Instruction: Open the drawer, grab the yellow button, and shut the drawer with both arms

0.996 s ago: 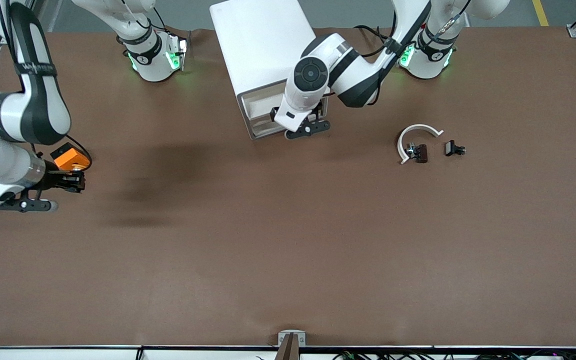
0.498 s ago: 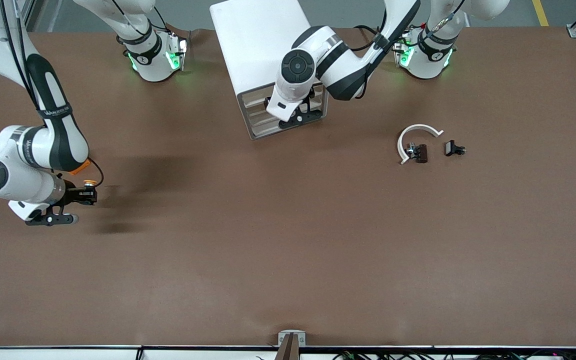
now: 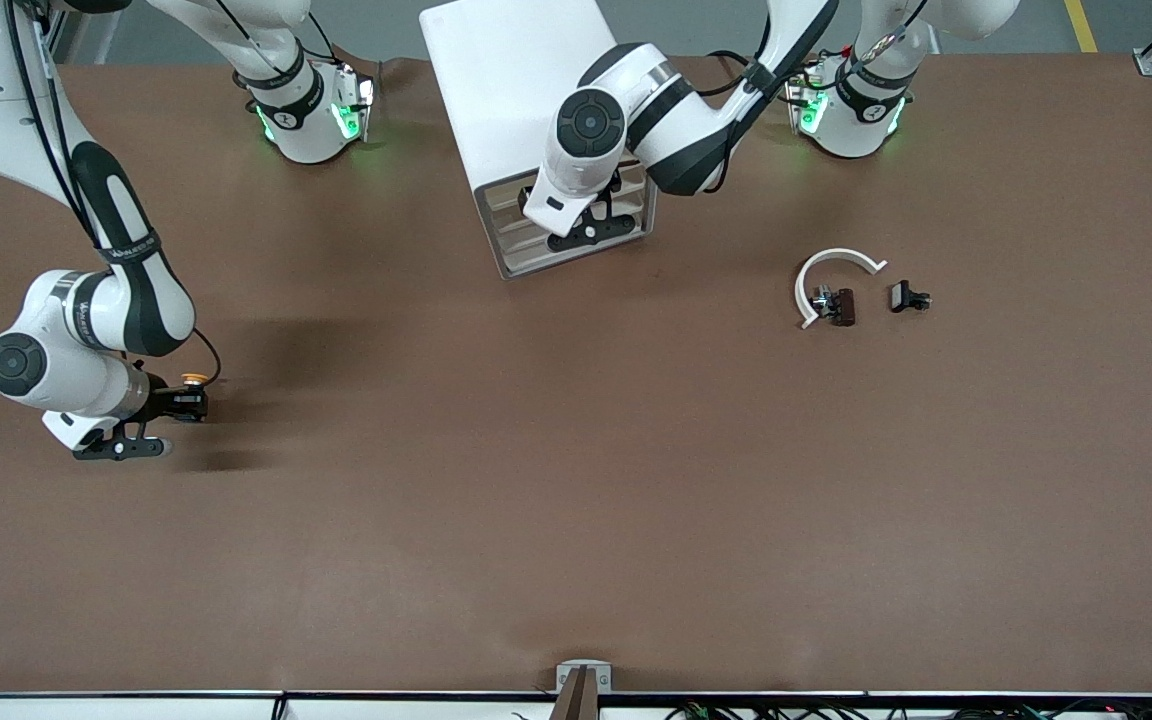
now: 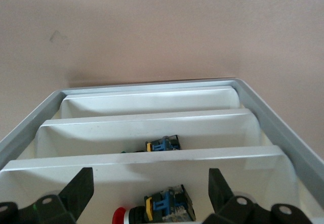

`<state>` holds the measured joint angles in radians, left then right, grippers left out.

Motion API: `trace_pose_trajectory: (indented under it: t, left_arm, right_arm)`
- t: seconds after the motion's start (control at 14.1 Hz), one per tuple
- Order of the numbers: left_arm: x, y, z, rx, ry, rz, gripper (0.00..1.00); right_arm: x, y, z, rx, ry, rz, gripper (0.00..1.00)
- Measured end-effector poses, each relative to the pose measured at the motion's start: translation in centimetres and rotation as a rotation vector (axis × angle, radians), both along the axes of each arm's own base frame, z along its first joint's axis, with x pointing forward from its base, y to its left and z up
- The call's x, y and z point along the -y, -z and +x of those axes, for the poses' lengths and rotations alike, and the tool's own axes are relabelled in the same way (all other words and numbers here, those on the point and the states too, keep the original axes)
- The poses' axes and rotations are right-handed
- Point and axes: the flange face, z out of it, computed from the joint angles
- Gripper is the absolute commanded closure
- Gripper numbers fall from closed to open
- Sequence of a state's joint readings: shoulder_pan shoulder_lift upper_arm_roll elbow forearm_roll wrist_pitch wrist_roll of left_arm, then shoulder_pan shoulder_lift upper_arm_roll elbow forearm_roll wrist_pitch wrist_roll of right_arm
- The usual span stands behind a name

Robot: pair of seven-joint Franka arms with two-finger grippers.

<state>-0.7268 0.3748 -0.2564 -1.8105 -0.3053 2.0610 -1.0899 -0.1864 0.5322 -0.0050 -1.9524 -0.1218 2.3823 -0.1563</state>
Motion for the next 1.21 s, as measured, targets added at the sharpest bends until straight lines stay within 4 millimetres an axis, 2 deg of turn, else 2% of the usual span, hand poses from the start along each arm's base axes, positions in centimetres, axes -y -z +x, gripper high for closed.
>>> trace_pose_trajectory:
  t: [0.14, 0.21, 0.28, 0.43, 0.57, 0.78, 1.07, 1.21]
  left_arm:
    - [-1.5, -0.6, 2.8, 0.011, -0.045, -0.012, 0.0]
    - [-2.8, -1.1, 5.0, 0.019, -0.081, -0.021, 0.0]
    - [-4.4, -1.6, 7.4, 0.032, -0.117, -0.028, 0.0]
    - [-8.0, -3.2, 12.3, 0.112, -0.147, -0.021, 0.0]
    - [-11.3, -5.7, 16.8, 0.252, -0.138, 0.028, 0.0]
    - [-16.5, -8.9, 22.1, 0.372, -0.154, 0.056, 0.0]
    - [-26.5, -10.1, 27.5, 0.419, -0.142, 0.107, 0.0]
    - [-31.1, -12.5, 29.0, 0.423, -0.13, 0.154, 0.0]
  right_arm:
    - [0.1, 0.2, 0.0, -0.001, 0.002, 0.0, 0.49]
    - [0.2, 0.2, 0.0, 0.0, 0.002, 0.0, 0.2]
    - [0.2, 0.2, 0.0, 0.0, 0.003, 0.0, 0.0]
    - [0.2, 0.1, 0.1, 0.002, 0.002, 0.0, 0.0]
    - [0.2, -0.1, 0.3, 0.006, 0.001, 0.0, 0.0]
    - [0.2, -1.8, 0.9, -0.02, 0.003, 0.0, 0.0]
    - [-0.9, -8.9, 2.5, -0.051, -0.005, -0.004, 0.0]
    - [-1.9, -11.8, 2.9, -0.042, -0.006, -0.01, 0.0]
